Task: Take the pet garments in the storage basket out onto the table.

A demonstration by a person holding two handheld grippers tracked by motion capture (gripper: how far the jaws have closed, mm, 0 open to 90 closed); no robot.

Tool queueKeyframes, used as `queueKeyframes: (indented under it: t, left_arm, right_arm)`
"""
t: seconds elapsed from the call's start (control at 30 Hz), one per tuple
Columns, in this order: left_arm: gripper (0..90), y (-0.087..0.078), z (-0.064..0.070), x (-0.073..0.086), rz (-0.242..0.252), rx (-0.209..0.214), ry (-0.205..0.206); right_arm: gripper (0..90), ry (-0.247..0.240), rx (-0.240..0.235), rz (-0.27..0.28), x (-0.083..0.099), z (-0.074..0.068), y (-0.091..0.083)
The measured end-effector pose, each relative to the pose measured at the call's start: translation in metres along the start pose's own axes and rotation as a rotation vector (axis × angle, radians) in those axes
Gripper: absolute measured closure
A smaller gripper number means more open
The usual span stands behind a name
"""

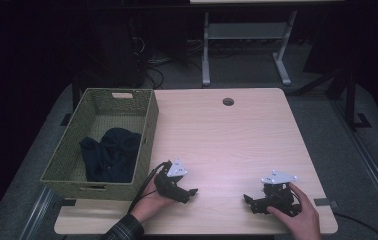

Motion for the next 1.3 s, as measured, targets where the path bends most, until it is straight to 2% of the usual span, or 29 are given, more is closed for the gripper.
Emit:
queueKeyframes:
  t: [0.33, 0.5, 0.77, 1.07, 1.3]
  left_arm:
    - [12.5, 0.0, 0.0, 0.0, -0.005, 0.001, 0.0]
    - [12.8, 0.0, -0.001, -0.001, -0.032, -0.002, 0.0]
    - [12.9, -0.002, -0.003, -0.002, -0.051, -0.008, -0.026]
    - [13.3, -0.005, -0.007, -0.011, -0.046, -0.011, -0.03]
    - [13.3, -0.007, -0.01, -0.02, -0.045, -0.024, -0.009]
  right_arm:
    - [0.0, 0.0, 0.0, 0.0, 0.0, 0.0, 0.0]
    - [0.0, 0.0, 0.0, 0.0, 0.0, 0.0, 0.0]
    - [0.0, 0.0, 0.0, 0.0, 0.0, 0.0, 0.0]
    - [0.0, -0.002, 0.0, 0.0, 0.0, 0.0, 0.0]
    - [0.0, 0.004, 0.0, -0.003, 0.0, 0.0, 0.0]
Point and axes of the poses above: each handheld gripper's, and its own axes: y roughly forward along the jaws, x roughly out of its underside, z roughly to its right, the point moved 8 cm from there along y, roughly forward along the jaws, and after that the axes turned 14 degrees about z, right-handed, at the moved point
